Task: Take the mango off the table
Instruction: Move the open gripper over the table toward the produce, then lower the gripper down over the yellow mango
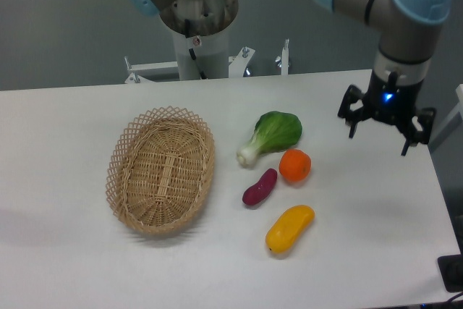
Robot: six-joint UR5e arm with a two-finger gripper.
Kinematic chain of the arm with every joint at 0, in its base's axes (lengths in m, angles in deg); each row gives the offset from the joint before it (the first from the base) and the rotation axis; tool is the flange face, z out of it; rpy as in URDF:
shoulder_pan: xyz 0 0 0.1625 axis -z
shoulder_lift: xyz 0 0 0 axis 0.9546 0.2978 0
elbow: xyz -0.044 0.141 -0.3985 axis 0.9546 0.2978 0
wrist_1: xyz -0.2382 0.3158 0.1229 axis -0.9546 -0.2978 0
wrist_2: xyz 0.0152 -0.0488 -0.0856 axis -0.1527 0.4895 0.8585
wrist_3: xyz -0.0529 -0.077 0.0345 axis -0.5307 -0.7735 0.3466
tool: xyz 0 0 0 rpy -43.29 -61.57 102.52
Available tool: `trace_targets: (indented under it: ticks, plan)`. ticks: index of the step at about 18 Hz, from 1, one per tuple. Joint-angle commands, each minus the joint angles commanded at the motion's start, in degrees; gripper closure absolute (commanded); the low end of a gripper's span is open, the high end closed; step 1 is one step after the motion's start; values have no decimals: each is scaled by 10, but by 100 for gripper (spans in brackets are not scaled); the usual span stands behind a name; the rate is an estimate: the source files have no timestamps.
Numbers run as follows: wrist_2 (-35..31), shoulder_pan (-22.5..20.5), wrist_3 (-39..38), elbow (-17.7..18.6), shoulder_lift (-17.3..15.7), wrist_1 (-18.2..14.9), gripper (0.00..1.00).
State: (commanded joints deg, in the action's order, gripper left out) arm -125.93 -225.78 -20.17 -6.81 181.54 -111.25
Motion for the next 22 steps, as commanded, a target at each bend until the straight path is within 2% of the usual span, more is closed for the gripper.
trace_targets:
  ticks: [6,9,11,17,22]
  plan:
    - [-1,50,0,3,57,44,0]
    - [0,66,5,17,71,47,0]
    - [1,75,-7,21,84,66,0]
    - [1,84,-32,69,93,128,0]
    - [-1,98,-33,83,108,152,0]
